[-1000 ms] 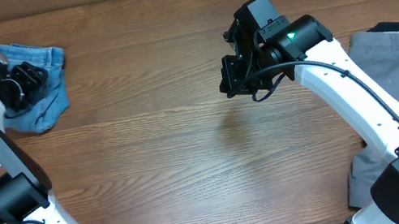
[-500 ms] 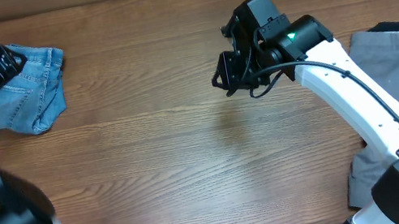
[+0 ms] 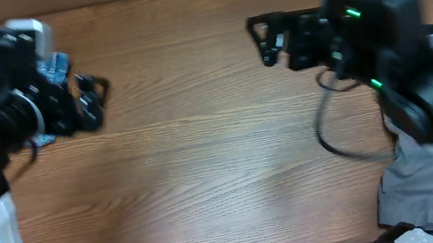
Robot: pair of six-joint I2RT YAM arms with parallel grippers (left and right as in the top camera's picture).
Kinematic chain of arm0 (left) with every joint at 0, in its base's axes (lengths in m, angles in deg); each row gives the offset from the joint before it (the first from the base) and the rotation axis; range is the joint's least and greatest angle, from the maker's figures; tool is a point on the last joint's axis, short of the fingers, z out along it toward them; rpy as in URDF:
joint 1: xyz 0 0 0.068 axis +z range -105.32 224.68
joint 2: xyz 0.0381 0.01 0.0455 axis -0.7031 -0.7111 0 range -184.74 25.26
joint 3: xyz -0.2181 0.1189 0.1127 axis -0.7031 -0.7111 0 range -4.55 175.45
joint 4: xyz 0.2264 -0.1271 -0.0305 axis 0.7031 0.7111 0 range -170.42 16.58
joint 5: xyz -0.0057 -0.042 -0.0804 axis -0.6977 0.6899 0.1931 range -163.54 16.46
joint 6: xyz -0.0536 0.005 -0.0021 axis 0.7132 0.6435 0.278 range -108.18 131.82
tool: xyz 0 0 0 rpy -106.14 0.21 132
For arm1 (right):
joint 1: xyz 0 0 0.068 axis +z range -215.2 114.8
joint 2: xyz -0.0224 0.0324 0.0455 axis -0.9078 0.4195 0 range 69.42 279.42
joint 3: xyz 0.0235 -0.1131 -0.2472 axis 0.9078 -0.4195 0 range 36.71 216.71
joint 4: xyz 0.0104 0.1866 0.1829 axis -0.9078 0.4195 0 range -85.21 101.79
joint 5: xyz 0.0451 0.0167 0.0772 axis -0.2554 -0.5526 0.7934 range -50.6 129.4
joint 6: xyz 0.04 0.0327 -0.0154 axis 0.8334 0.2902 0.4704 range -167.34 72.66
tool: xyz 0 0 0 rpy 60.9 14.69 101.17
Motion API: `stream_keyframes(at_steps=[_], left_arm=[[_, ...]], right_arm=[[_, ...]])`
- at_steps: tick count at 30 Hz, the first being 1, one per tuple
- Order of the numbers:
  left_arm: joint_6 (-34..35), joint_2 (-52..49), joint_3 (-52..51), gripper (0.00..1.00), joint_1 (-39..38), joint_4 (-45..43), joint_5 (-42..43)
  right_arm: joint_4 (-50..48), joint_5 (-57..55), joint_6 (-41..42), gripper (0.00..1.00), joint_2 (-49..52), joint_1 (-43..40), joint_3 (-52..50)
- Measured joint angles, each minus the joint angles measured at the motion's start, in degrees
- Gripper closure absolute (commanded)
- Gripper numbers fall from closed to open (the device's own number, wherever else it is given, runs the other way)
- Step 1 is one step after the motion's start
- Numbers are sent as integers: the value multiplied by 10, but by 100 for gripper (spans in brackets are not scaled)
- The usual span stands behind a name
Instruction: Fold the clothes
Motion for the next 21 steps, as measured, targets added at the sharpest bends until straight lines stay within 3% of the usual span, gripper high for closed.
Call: stream_keyframes(at_steps=[4, 11, 21], left_arm=[[15, 13, -1, 0, -61, 53, -54], [74, 87, -3, 0, -152, 63, -187], [111, 181, 0, 0, -156, 103, -270]], right_arm=[[9, -14, 0, 0, -46, 0, 2], [48, -23, 0, 0, -62, 0, 2], [68, -25, 0, 0, -45, 0, 2]])
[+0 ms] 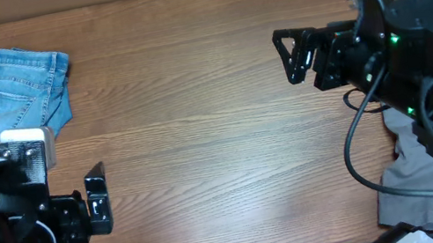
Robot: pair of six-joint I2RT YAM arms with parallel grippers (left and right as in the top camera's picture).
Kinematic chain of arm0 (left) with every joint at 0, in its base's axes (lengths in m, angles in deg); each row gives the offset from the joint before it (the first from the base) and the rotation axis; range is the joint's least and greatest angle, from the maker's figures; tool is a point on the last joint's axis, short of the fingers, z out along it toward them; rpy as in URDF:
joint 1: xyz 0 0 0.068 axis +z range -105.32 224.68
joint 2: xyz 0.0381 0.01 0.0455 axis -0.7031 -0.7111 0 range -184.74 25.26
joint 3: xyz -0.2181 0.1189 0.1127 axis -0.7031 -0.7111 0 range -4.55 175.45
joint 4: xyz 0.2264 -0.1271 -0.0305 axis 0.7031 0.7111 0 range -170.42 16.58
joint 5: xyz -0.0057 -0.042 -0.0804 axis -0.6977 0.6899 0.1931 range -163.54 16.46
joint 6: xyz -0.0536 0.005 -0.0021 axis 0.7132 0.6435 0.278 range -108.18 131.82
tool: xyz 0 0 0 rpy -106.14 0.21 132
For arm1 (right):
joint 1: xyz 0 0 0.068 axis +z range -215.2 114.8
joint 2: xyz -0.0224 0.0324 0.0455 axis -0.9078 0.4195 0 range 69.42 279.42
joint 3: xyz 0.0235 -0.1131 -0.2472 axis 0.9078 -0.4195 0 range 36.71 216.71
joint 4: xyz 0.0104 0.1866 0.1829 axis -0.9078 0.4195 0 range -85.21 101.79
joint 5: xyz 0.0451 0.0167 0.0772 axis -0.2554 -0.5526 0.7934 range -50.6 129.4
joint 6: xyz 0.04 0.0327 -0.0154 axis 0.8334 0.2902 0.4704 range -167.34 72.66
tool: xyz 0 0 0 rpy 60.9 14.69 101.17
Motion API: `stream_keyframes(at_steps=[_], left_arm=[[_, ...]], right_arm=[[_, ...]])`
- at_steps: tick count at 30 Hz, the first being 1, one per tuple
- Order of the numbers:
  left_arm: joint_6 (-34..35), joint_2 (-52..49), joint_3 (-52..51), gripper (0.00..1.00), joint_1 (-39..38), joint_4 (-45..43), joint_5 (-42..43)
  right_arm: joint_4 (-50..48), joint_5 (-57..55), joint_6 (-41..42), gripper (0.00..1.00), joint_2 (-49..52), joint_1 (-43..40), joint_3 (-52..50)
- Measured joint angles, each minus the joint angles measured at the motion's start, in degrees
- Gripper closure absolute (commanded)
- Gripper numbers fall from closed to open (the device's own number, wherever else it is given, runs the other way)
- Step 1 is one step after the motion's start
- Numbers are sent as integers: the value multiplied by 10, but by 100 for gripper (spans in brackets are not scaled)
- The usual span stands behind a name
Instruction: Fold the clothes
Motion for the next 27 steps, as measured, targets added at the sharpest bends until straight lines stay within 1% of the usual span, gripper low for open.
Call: stream_keyframes(at_steps=[7, 16, 23, 27], left_arm=[[0, -18, 0, 0, 0, 5, -8], [0, -19, -1, 0, 0, 6, -10], [0, -19, -1, 0, 0, 7, -10], [1, -19, -1, 0, 0, 7, -10]], right_arm=[[2, 0, 0, 0, 18, 0, 0], [49, 7, 0, 0, 30, 0, 0], [64, 20, 0, 0, 31, 0, 0], [99, 30, 0, 0, 31, 0, 0]])
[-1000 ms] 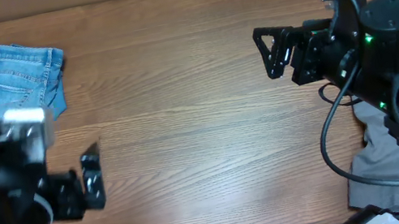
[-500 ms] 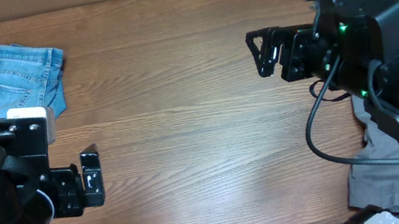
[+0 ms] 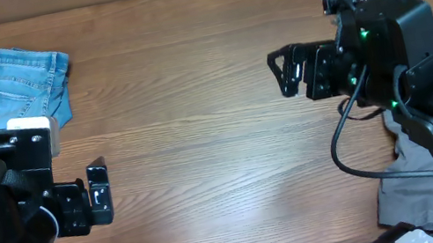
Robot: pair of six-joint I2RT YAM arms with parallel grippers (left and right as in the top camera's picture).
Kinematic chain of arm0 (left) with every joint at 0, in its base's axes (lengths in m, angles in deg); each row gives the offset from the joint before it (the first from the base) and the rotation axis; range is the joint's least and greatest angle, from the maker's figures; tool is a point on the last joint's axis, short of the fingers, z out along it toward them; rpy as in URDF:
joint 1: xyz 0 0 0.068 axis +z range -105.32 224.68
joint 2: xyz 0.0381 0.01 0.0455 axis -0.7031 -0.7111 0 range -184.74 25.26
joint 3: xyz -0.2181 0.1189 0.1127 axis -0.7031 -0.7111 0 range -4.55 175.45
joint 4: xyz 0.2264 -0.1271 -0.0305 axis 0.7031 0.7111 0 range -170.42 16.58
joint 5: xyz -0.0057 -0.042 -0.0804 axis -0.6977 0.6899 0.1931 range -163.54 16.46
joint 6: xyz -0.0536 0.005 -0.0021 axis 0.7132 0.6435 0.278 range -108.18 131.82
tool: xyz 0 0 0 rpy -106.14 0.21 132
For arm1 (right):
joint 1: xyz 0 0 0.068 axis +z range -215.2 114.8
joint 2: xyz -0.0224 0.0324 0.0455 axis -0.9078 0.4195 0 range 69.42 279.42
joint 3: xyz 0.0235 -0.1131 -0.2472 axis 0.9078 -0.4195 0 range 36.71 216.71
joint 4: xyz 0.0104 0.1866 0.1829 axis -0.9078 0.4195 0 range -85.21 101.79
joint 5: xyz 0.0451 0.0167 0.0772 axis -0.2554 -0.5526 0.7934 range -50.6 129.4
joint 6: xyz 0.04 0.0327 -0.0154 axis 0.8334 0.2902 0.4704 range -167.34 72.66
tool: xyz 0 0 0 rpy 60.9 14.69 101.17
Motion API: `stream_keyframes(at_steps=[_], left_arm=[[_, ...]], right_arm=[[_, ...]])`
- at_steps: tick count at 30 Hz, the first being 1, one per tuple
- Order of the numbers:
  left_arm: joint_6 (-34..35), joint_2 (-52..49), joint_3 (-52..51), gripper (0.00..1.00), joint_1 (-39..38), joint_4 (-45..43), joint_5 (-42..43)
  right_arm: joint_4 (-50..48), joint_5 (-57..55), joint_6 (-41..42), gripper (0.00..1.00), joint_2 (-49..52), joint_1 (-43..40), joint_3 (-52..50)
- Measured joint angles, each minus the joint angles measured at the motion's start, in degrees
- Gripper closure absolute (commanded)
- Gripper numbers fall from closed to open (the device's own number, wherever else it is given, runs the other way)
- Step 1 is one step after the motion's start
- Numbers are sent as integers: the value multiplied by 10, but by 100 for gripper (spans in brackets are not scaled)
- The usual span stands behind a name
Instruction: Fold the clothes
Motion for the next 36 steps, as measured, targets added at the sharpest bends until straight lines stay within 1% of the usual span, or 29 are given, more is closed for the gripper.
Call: stream_keyframes(at_steps=[3, 10, 14, 17, 21, 25, 28, 36], left_arm=[[1, 0, 0, 0, 0, 0, 0], [1, 0, 0, 0, 0, 0, 0], [1, 0, 0, 0, 0, 0, 0], [1, 0, 0, 0, 0, 0, 0], [1, 0, 0, 0, 0, 0, 0], [1, 0, 0, 0, 0, 0, 0], [1, 0, 0, 0, 0, 0, 0], [1, 0, 0, 0, 0, 0, 0]], right_arm=[[17, 7, 0, 0, 0, 0, 0], [13, -13, -8, 0, 0, 0, 0], [-37, -26, -47, 0, 0, 0, 0], [-97, -29, -87, 0, -7, 0, -2], [-182, -39, -141, 0, -50, 0, -30], [-241, -45, -171, 0, -125, -20, -93], [-274, -51, -183, 0, -185, -46, -163], [-372, -61, -192, 0, -366, -110, -422]])
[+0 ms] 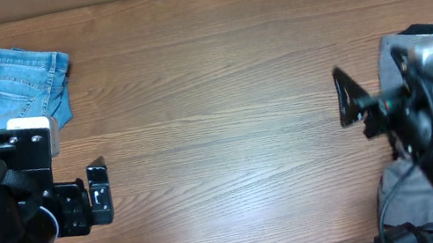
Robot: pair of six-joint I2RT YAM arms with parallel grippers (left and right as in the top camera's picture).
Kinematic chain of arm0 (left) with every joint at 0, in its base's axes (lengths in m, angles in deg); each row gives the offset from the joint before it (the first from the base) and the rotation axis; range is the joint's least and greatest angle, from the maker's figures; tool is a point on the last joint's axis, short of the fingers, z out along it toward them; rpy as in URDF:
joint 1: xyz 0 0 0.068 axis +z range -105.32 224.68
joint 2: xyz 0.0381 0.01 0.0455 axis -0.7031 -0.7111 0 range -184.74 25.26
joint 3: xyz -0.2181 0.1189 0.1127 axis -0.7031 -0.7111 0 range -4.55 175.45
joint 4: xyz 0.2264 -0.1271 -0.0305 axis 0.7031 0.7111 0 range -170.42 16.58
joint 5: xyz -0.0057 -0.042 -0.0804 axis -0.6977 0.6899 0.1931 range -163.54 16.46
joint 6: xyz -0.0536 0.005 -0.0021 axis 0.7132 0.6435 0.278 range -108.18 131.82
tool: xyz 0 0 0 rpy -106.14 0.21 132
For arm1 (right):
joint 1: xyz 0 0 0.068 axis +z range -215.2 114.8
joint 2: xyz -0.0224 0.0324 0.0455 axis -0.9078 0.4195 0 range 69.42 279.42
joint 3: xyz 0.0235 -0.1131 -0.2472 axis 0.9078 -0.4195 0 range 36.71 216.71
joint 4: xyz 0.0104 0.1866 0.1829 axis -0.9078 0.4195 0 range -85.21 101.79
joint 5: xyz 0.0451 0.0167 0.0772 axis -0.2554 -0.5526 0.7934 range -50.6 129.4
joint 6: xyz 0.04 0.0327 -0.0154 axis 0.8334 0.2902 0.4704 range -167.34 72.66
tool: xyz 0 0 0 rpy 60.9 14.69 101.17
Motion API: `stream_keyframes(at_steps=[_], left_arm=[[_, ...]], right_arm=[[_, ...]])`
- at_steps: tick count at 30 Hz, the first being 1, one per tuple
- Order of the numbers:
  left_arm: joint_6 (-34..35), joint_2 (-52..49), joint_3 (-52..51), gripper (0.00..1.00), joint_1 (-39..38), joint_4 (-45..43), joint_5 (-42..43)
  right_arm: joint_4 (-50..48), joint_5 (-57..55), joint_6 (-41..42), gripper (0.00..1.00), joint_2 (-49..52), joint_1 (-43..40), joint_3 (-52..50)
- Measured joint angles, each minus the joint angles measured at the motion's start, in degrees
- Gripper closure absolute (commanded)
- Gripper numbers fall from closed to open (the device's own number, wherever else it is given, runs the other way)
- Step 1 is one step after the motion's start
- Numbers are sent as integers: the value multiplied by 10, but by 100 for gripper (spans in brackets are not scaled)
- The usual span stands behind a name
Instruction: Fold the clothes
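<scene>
A folded pair of blue jeans [14, 90] lies at the table's far left corner. A heap of grey clothes [417, 193] with a dark garment on it sits at the right edge, partly under my right arm. My left gripper [100, 194] hovers low at the left, below the jeans, open and empty. My right gripper [356, 113] is blurred at the heap's left edge. Its jaws are spread and point left, with nothing between them.
The wooden table [217, 121] fills the view, with a cardboard wall along its far edge. The bulky left arm base covers the front left corner. Dark fittings line the near edge.
My right gripper has drawn back from the upper middle right of the table to a spot lower and further right, against the clothes heap. The left arm and the jeans have not moved.
First my left gripper was over the far left corner, covering the jeans, with the right gripper out over the upper middle. Then the left arm was back at the front left and the folded jeans lay bare. The right gripper stayed out, and now is pulled back to the heap.
</scene>
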Motion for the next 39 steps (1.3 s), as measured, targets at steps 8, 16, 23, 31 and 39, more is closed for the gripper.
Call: stream_keyframes(at_steps=[8, 16, 23, 31, 39], left_arm=[[0, 0, 0, 0, 0, 0, 0], [0, 0, 0, 0, 0, 0, 0], [0, 0, 0, 0, 0, 0, 0], [0, 0, 0, 0, 0, 0, 0], [0, 0, 0, 0, 0, 0, 0]], right_arm=[[-101, -11, -2, 0, -213, -20, -228], [-175, -8, -2, 0, -344, -21, -386], [-250, 1, 0, 0, -348, -21, -481], [-284, 11, 0, 0, -348, -21, -533], [-256, 12, 0, 0, -348, -21, -533]])
